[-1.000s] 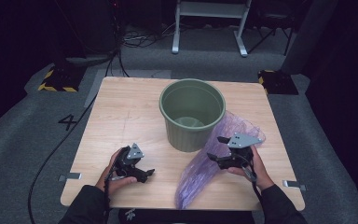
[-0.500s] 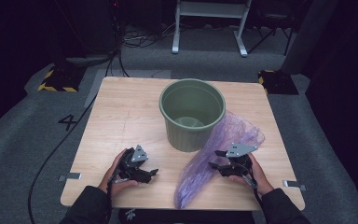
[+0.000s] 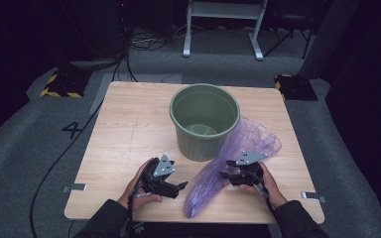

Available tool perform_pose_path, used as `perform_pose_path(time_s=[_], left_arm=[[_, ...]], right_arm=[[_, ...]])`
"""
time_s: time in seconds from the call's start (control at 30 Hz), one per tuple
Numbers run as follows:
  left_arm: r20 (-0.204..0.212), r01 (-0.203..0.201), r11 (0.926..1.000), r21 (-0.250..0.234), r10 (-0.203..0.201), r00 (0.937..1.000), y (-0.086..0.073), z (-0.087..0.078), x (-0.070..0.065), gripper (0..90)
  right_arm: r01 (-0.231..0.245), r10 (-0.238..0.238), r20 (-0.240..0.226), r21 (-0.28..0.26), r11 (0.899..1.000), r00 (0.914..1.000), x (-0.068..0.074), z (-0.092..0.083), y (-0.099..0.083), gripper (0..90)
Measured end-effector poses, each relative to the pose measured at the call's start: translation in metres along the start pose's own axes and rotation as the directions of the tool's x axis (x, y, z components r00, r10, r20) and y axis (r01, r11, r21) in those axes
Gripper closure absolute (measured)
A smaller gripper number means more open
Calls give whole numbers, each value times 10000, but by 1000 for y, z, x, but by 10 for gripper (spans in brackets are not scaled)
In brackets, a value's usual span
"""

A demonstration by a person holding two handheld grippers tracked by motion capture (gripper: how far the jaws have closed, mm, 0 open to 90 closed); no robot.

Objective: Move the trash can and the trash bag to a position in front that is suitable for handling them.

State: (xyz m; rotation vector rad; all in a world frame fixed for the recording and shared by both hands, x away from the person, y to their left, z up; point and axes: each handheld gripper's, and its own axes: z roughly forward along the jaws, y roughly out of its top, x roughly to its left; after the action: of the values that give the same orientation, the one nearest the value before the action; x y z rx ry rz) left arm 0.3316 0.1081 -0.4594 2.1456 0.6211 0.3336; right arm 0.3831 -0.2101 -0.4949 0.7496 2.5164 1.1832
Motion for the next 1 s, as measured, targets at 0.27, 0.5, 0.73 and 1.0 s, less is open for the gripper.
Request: perform_pose_path(time_s=[0.27, 0.5, 0.73, 1.0], left_arm=[[595, -15, 9994, 335, -5, 9982, 12, 15, -21, 188], [1302, -850, 9937, 733, 750, 9887, 5, 28, -35, 180], [933, -1316, 9803, 1475, 1187, 9885, -5, 38, -24, 348], [645, -1196, 9774, 1742, 1099, 9918, -9, 44, -7, 442]], right_arm=[[-198, 191, 366, 199, 9996, 9991, -3, 5, -3, 442], [-349, 335, 576, 230, 9991, 9978, -4, 5, -4, 435], [-645, 623, 896, 218, 9977, 9940, -9, 3, -6, 398], [-858, 828, 971, 275, 9959, 9918, -18, -2, -11, 354]])
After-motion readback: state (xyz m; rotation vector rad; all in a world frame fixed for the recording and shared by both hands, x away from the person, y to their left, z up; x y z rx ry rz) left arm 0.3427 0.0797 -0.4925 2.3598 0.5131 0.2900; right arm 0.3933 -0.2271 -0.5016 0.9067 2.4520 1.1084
